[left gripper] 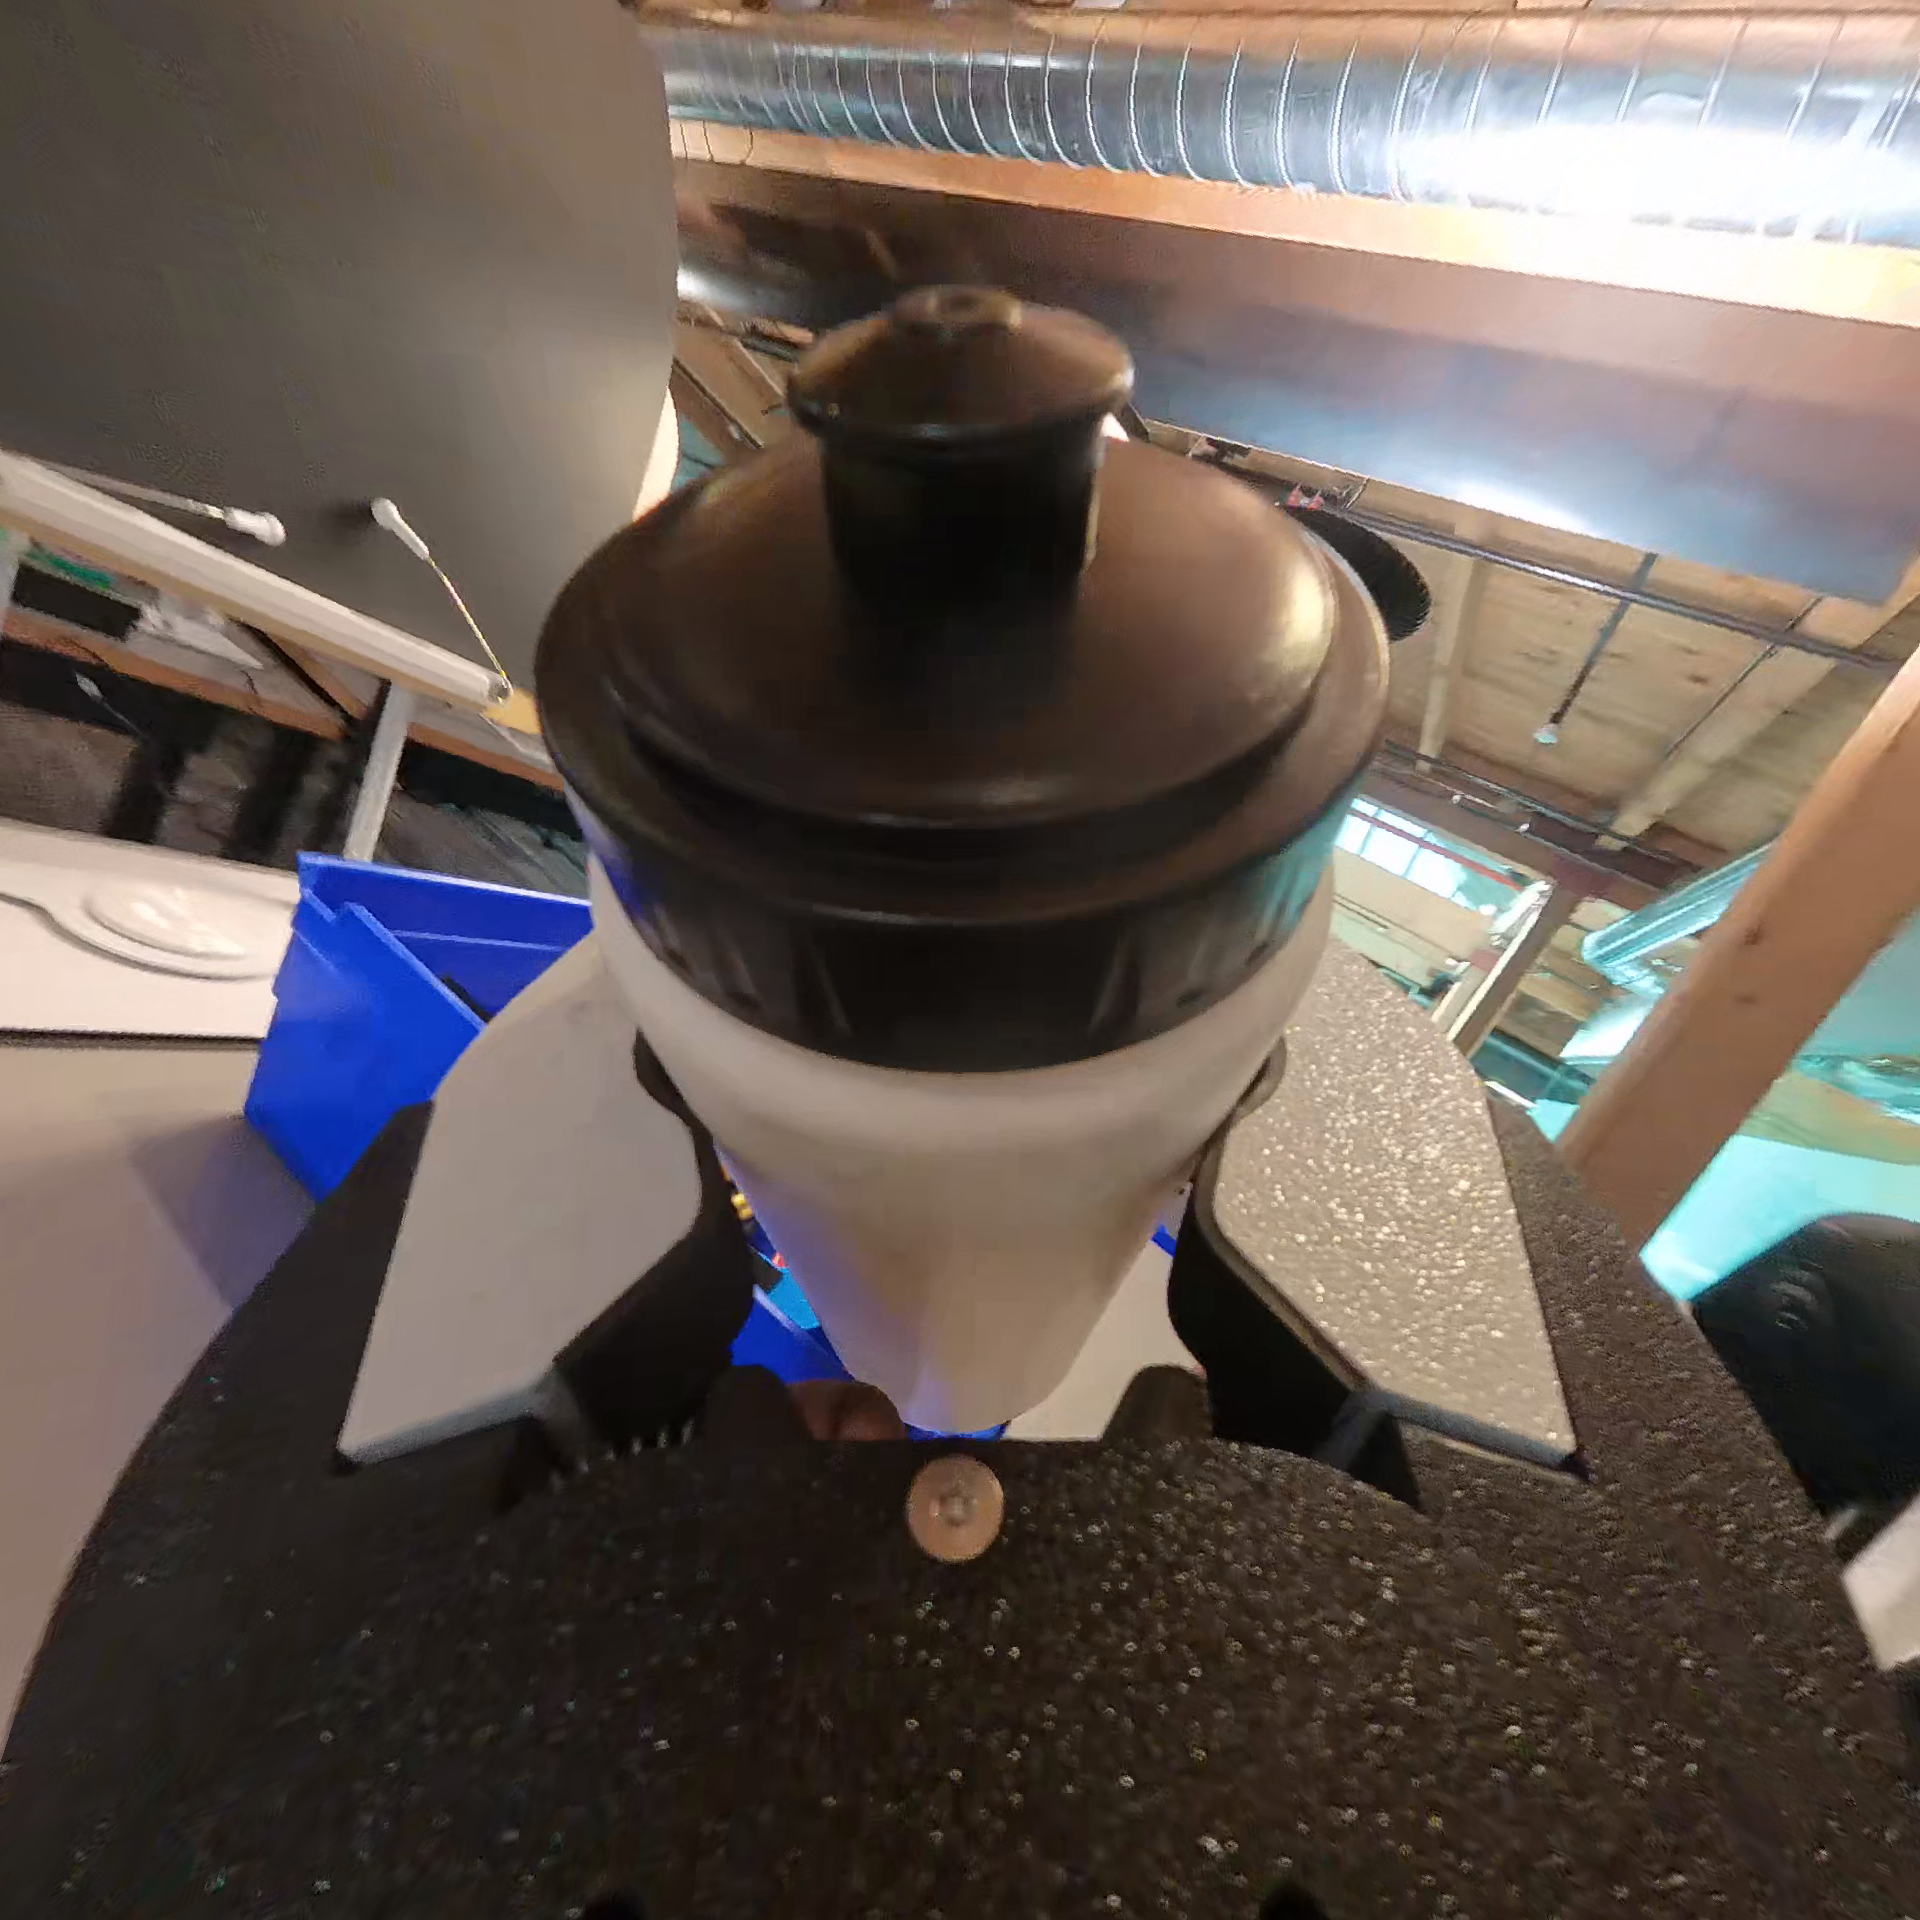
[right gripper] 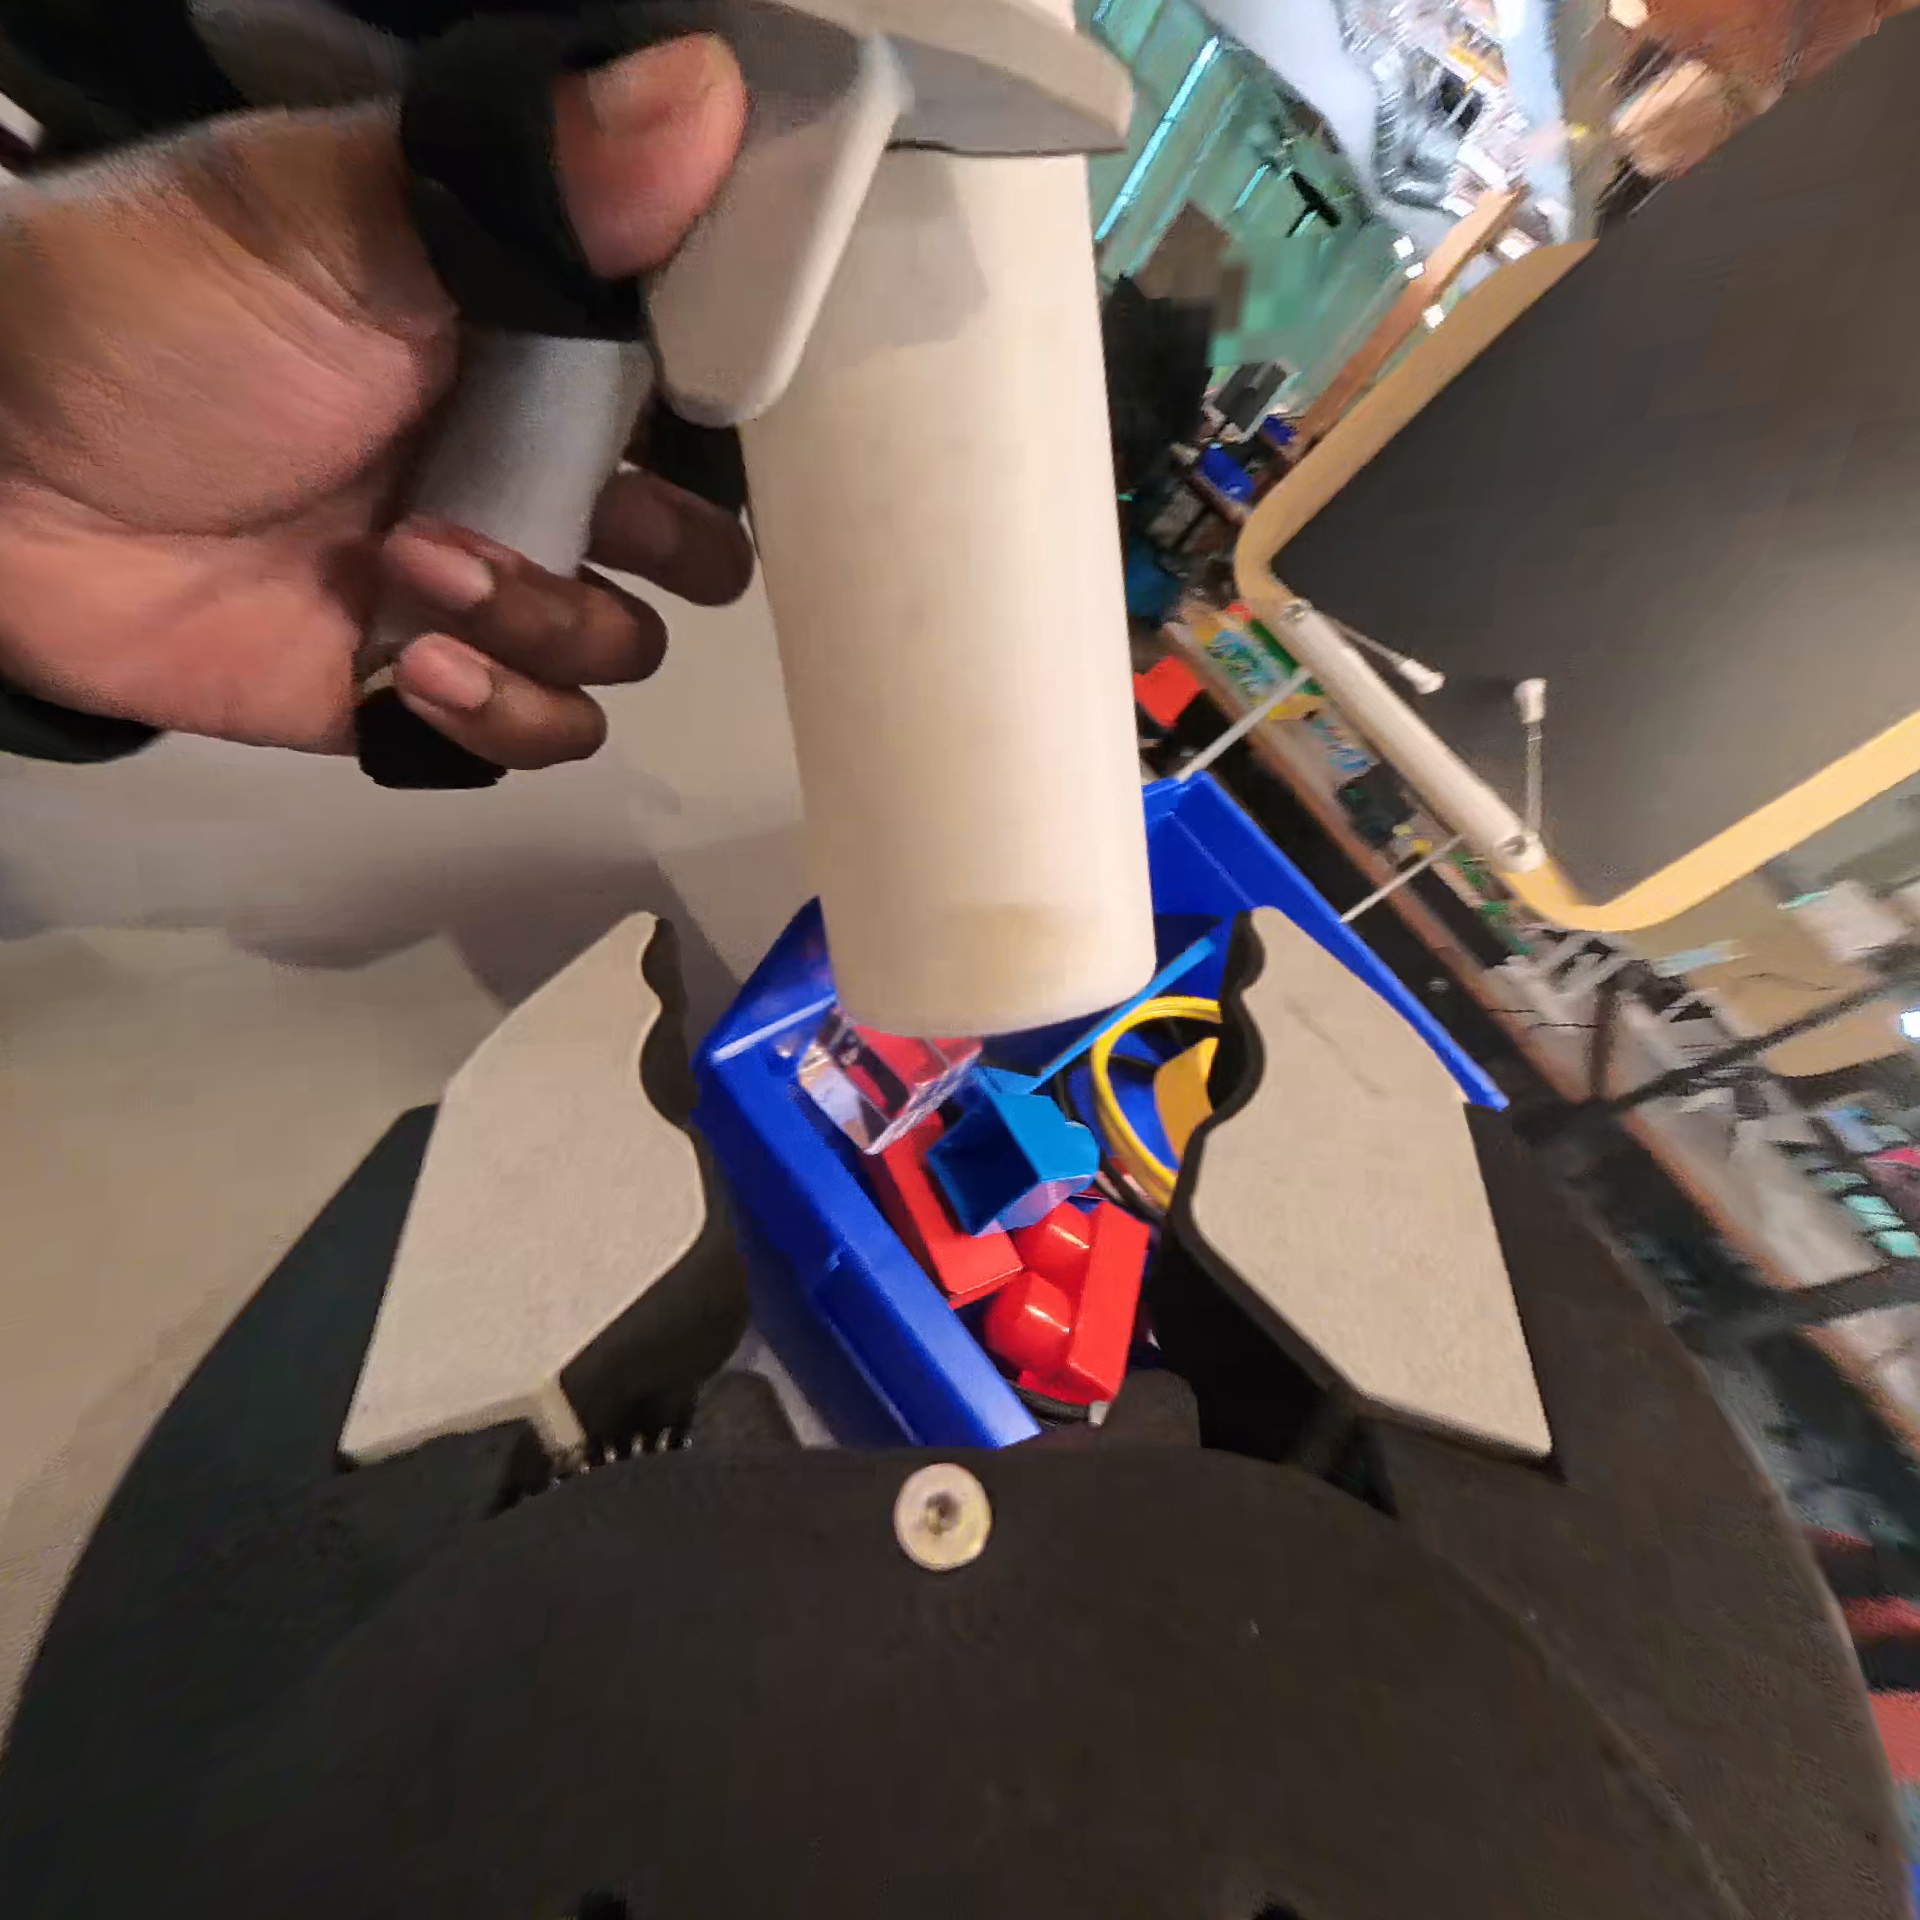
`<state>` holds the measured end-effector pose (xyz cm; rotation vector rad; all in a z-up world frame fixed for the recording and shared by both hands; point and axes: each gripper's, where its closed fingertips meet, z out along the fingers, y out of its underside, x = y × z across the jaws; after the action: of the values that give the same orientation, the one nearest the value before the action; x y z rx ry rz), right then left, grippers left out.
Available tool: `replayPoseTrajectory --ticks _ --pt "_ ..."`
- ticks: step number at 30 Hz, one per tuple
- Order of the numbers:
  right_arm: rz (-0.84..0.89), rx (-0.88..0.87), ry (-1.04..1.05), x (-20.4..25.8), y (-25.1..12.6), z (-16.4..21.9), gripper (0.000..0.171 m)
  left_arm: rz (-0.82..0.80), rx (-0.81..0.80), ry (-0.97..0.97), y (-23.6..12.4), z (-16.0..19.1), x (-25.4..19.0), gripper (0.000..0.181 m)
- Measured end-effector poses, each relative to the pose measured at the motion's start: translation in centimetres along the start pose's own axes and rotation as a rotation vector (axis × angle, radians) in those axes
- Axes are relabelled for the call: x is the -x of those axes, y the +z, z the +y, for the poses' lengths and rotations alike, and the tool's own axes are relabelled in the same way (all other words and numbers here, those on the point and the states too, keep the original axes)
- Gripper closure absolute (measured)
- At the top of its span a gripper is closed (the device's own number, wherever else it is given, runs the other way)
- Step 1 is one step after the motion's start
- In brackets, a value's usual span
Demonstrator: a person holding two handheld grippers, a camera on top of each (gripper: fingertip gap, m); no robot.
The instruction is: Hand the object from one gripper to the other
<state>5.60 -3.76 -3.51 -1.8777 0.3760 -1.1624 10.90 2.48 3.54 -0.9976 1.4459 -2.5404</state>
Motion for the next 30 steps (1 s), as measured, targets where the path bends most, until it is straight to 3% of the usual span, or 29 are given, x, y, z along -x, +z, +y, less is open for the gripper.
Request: replayPoseTrajectory --ticks 4,9,12,14,17,21,25,30 --pt "0.162 0.033 -0.162 -0.4 0.3 -0.1 0.069 0.040 -0.022 0.114 0.0 0.4 -2.7 0.078" --pt "0.297 0.116 -0.280 -2.0 0.6 1.0 0.069 0.164 0.031 0.071 0.4 2.0 -5.5 0.077" --pt "0.277 0.121 -0.293 -2.0 0.6 1.5 0.083 0.166 0.062 0.089 0.6 2.5 -5.6 0.078" --pt "0.246 0.117 -0.266 -2.0 0.6 1.6 0.083 0.183 0.104 0.082 0.8 2.8 -5.6 0.079" --pt "0.087 0.061 -0.080 -1.5 0.5 1.5 0.084 0.300 0.134 0.088 0.6 2.6 -7.0 0.087" --pt "-0.210 -0.063 0.325 -0.4 -0.1 0.5 0.085 0.363 0.217 0.191 0.4 3.3 -7.5 0.080" --pt "-0.539 -0.180 0.684 0.9 -1.3 -1.0 0.085 0.383 0.287 0.137 0.3 3.6 -6.5 0.070" --pt "-0.833 -0.170 0.813 4.0 -2.3 -1.6 0.085 0.495 0.421 -0.050 -0.2 5.2 -7.1 0.061"
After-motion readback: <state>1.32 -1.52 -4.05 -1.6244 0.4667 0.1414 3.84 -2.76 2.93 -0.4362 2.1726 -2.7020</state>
